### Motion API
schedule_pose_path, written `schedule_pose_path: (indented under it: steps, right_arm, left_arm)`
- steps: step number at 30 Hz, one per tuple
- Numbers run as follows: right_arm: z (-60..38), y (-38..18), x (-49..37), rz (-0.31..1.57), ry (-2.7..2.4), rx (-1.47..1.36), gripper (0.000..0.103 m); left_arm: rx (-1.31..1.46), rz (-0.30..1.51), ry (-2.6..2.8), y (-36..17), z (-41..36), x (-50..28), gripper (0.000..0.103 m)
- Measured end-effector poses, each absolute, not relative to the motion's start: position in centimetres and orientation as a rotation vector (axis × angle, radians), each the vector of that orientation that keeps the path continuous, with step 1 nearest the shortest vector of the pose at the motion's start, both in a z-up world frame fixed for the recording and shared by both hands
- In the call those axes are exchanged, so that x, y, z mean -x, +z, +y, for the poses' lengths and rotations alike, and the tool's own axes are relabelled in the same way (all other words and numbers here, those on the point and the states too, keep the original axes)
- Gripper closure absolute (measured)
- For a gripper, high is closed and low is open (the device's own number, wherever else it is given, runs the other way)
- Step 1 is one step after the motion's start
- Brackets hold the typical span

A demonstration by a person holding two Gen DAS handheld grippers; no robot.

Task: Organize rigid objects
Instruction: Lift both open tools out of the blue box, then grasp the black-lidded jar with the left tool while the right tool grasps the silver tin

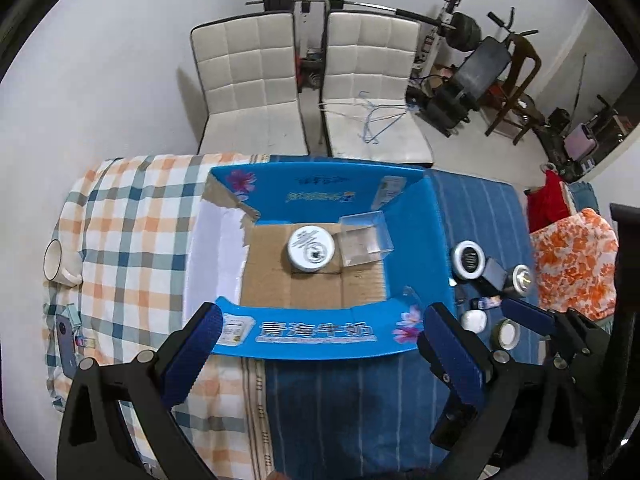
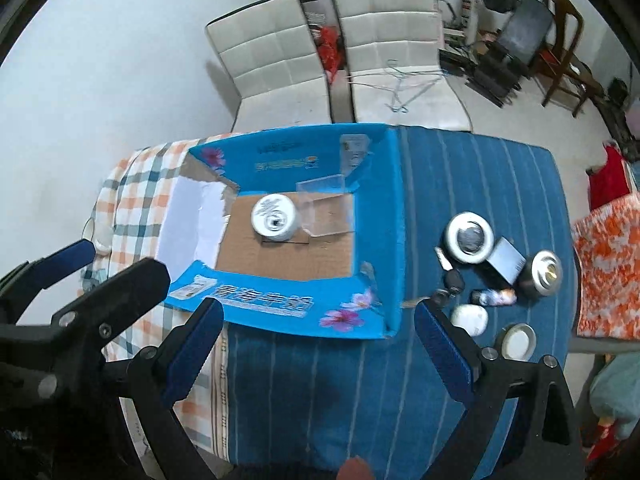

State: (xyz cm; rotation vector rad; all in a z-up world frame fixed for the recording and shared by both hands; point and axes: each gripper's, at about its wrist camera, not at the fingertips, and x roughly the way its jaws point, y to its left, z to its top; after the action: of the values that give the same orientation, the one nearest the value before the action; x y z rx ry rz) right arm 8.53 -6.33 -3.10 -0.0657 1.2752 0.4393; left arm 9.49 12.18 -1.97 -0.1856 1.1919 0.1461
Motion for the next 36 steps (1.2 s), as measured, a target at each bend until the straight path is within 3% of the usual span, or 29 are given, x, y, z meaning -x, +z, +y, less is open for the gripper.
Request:
schedule_pose_path:
  steps: [10, 22, 28, 36]
  right_arm:
    - [-22.1, -6.8, -12.9, 1.318, 0.12, 0.005, 0.005]
    - [-33.5, -21.4, -22.4, 1.476, -0.096, -0.235, 0.005]
    - [-34.8, -25.7, -23.6, 1.518, -0.105, -0.33, 0.026]
    - [-34.7, -26.1, -23.8, 1.512, -0.109, -0.316, 0.026]
  left_arm:
    - [0.163, 1.23, -0.032, -4.2, 2.2, -13.5, 0.0]
    - [0.044, 1.413, -0.109, -15.0, -9.7, -25.2, 0.0]
    - [0.024, 1.546, -0.062, -21.7, -10.7, -30.3, 0.0]
    - [0.015, 1.656, -0.081, -27.3, -12.1, -32.2, 0.0]
